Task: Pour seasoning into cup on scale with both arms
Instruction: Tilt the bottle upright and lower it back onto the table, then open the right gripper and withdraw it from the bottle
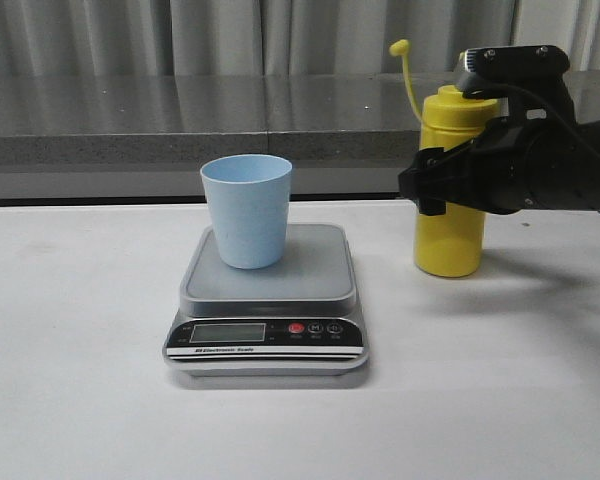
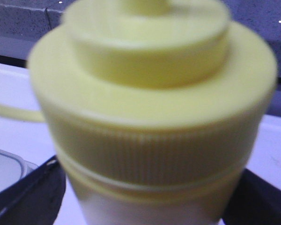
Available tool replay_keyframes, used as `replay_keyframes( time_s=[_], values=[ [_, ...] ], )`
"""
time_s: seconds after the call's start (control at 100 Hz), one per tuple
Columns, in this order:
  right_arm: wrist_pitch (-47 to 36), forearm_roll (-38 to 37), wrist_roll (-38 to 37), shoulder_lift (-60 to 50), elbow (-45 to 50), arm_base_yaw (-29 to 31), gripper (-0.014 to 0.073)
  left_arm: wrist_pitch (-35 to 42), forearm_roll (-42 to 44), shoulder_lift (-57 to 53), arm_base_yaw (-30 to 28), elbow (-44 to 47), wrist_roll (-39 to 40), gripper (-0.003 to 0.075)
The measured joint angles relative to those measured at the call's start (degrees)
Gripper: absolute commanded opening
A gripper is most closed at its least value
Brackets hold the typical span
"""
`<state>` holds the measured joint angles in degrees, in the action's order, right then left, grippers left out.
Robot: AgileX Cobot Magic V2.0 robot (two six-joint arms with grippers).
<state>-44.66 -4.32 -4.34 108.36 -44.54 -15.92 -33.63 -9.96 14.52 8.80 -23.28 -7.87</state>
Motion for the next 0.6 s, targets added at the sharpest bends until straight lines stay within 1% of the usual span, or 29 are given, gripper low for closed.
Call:
replay_keyframes(
  time_s=[0.22, 0.37, 0.52, 0.6],
  values=[
    [0.0, 0.0, -1.74, -0.28, 0.37, 0.0, 0.0659, 0.0, 0.0, 0.0, 0.0, 0.0, 0.0, -0.002],
    [1.81, 0.0, -1.82, -3.62, 0.78, 0.0, 0.0659, 0.0, 0.0, 0.0, 0.0, 0.0, 0.0, -0.002],
    [3.18, 0.0, -1.87, -7.77, 3.98, 0.0, 0.0659, 0.0, 0.0, 0.0, 0.0, 0.0, 0.0, -0.002],
    [3.52, 0.0, -1.95, -10.18, 6.52, 0.0, 0.064, 0.0, 0.0, 0.0, 0.0, 0.0, 0.0, -0.002]
  ],
)
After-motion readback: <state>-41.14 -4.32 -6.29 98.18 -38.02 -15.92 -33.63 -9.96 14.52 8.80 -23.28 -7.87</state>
